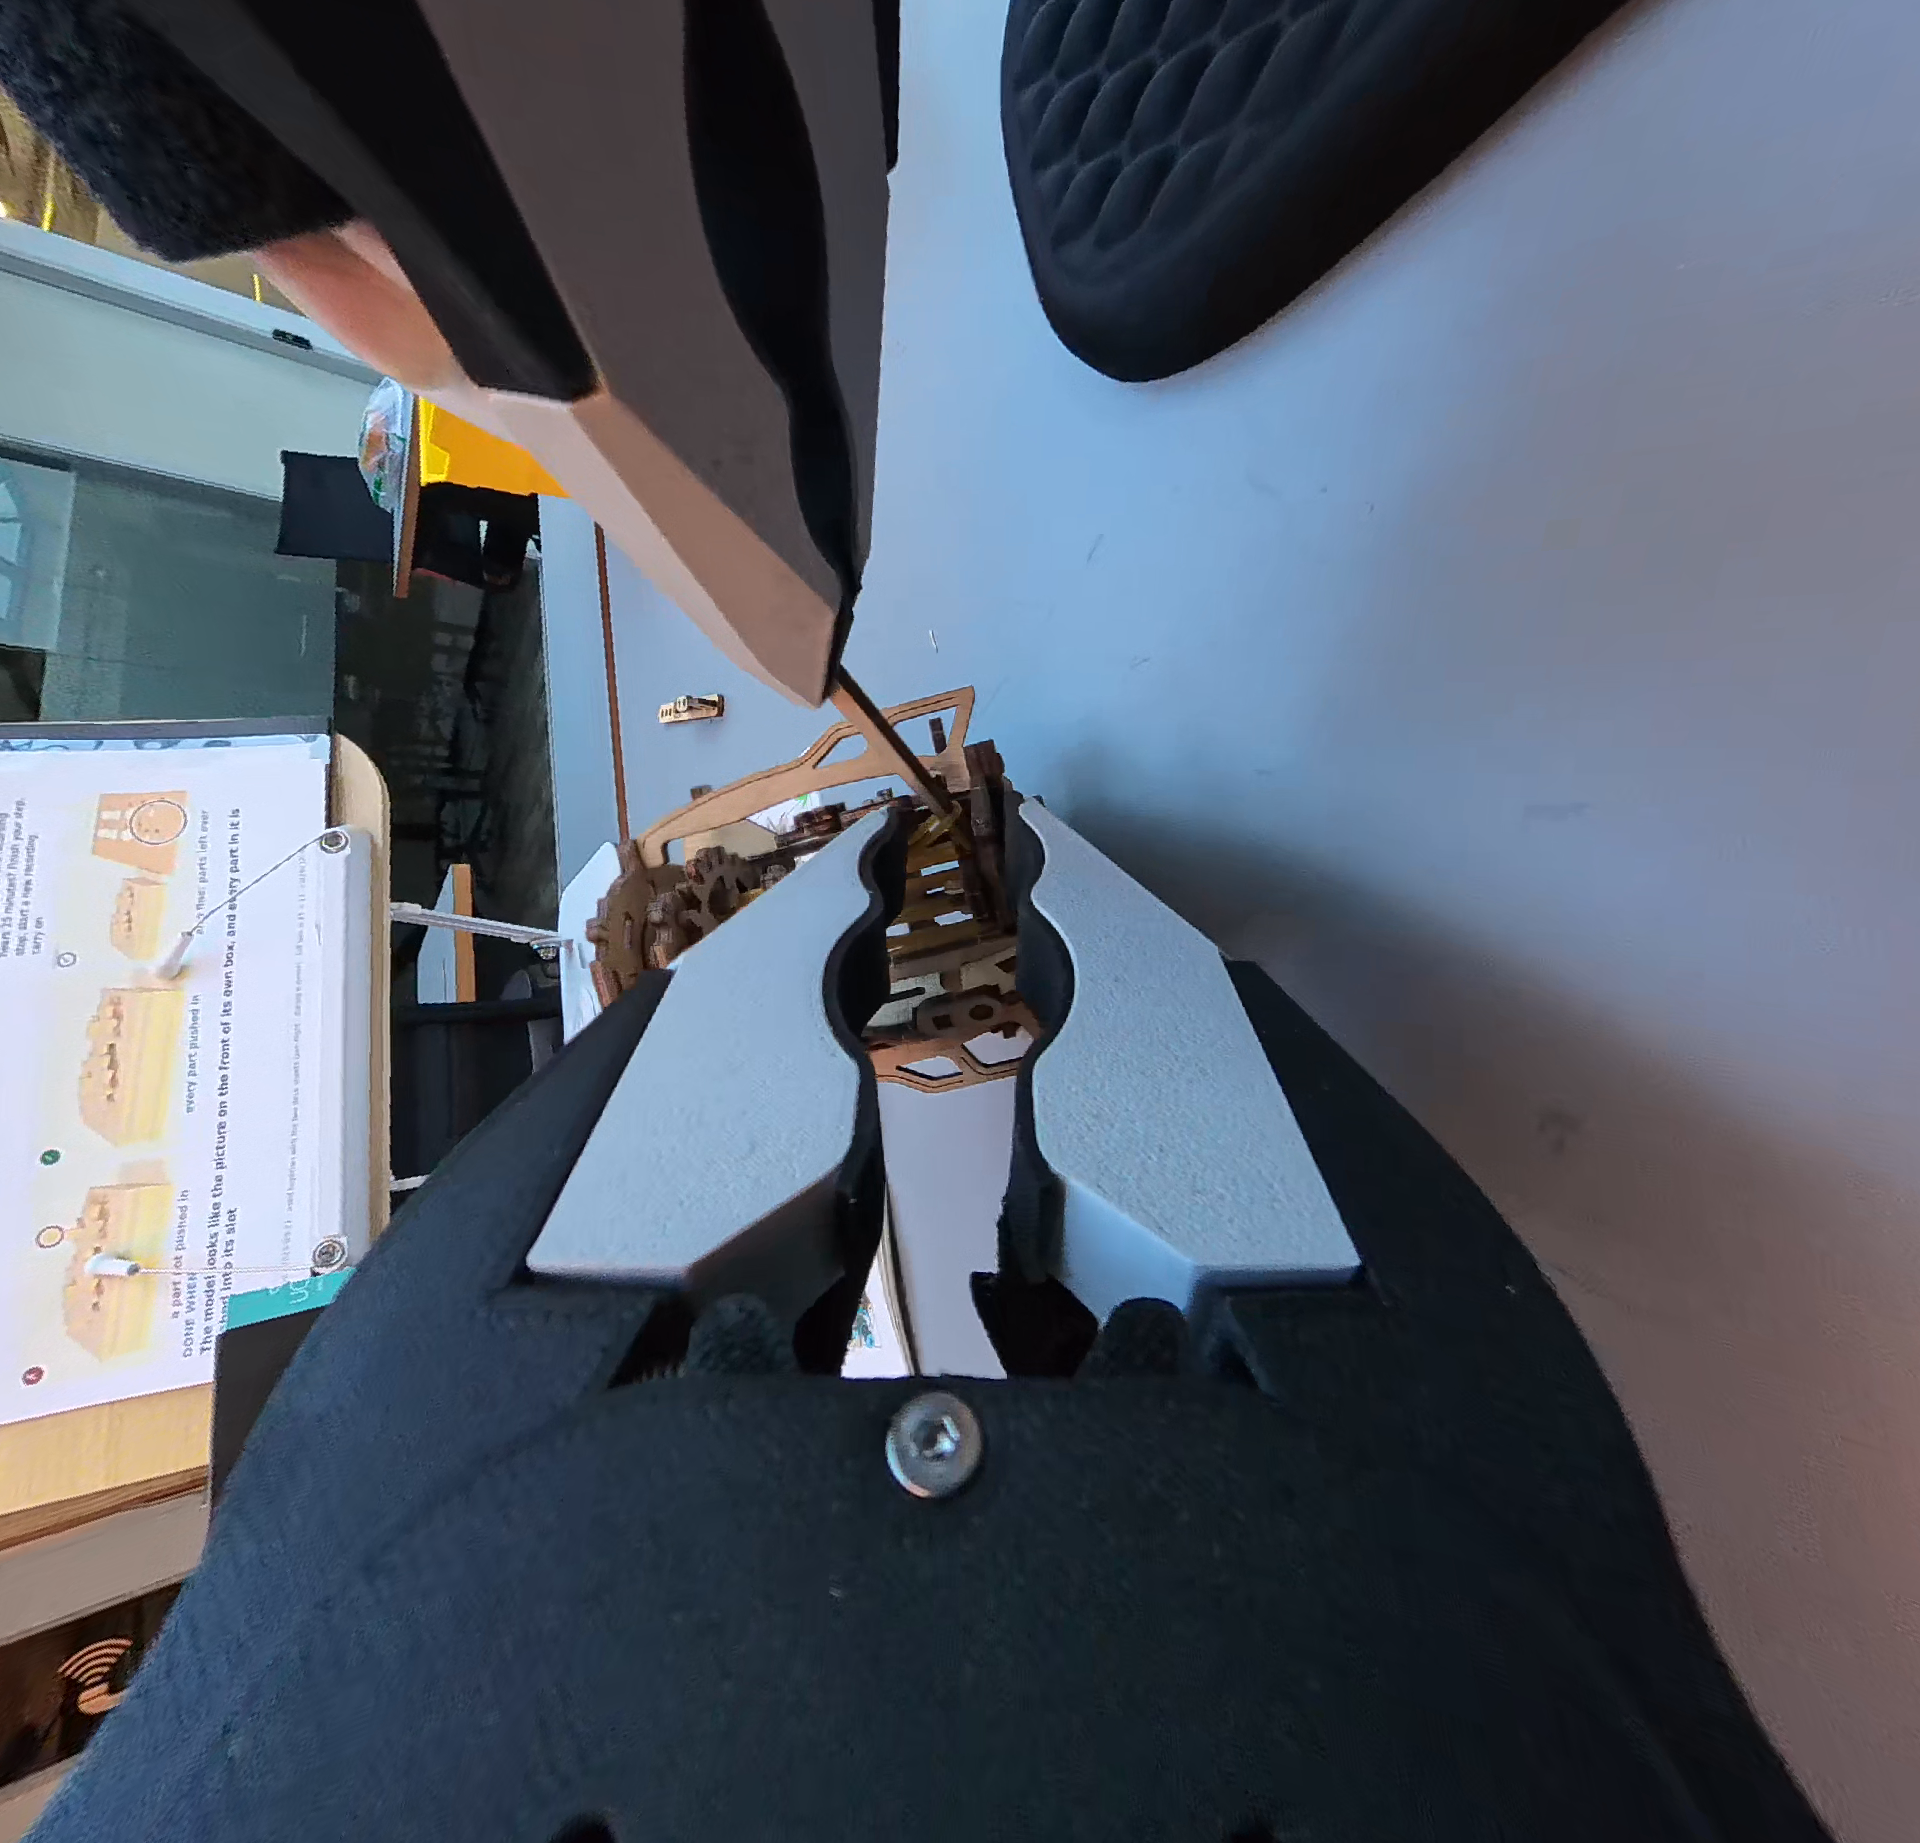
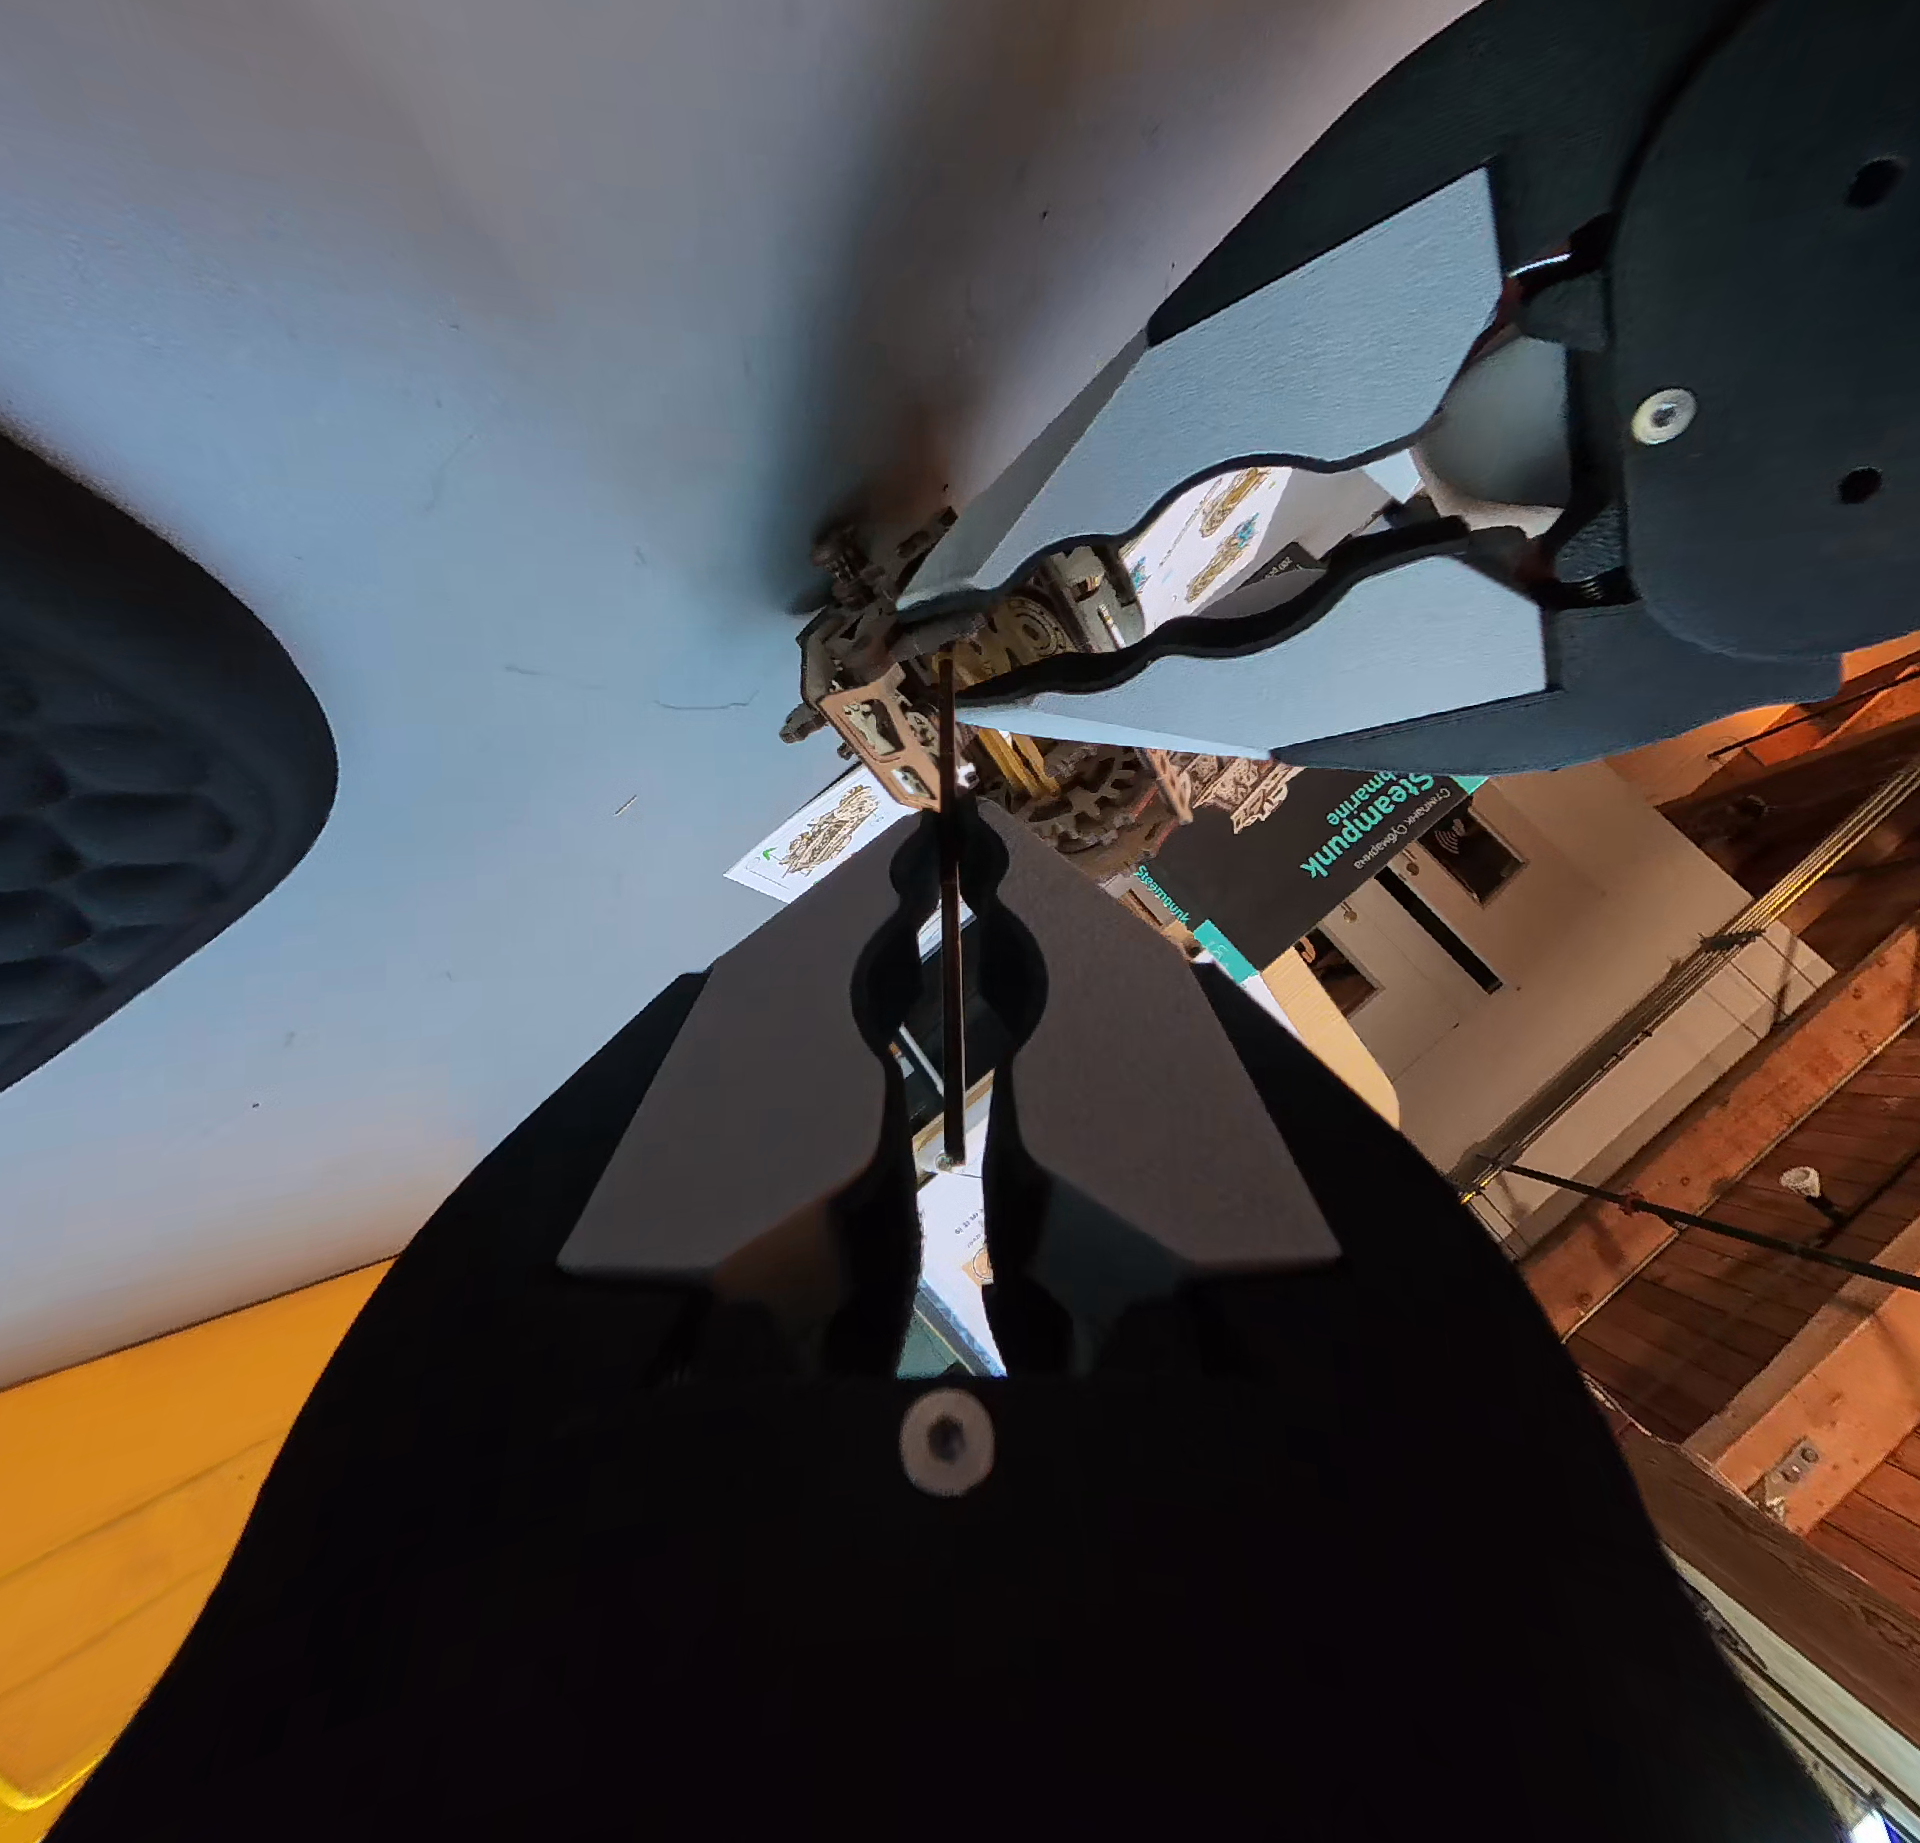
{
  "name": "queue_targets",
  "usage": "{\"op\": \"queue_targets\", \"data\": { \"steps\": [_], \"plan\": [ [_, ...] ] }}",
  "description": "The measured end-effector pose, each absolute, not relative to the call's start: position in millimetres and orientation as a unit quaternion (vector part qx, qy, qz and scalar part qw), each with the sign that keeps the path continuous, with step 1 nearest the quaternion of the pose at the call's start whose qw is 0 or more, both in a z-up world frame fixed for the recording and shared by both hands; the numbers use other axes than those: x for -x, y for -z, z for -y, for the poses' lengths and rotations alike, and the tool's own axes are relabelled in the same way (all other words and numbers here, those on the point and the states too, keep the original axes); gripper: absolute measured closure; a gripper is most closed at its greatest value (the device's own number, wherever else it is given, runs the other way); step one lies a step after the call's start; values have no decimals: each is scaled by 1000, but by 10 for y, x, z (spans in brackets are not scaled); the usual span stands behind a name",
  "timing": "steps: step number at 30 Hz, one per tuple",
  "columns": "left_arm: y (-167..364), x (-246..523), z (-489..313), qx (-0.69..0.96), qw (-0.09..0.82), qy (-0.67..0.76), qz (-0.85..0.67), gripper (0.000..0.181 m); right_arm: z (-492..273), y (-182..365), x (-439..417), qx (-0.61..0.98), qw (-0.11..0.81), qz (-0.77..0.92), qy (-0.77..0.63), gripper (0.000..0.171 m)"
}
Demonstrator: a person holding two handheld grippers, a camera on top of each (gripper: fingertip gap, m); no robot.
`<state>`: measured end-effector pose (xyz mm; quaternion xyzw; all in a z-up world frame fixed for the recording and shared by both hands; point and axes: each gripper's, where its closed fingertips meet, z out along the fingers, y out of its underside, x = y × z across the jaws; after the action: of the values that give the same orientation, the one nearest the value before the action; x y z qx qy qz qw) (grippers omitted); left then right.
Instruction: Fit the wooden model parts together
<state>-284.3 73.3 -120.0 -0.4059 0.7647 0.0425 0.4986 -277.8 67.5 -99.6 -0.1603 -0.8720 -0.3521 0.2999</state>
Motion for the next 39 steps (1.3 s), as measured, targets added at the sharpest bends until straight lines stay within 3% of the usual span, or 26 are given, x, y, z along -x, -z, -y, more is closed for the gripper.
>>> {"op": "queue_targets", "data": {
  "steps": [39],
  "plan": [
    [1234,3051,-779,452,488,-38,-746,177,-713,1053,2883,177,319,880,303,170]
  ]
}}
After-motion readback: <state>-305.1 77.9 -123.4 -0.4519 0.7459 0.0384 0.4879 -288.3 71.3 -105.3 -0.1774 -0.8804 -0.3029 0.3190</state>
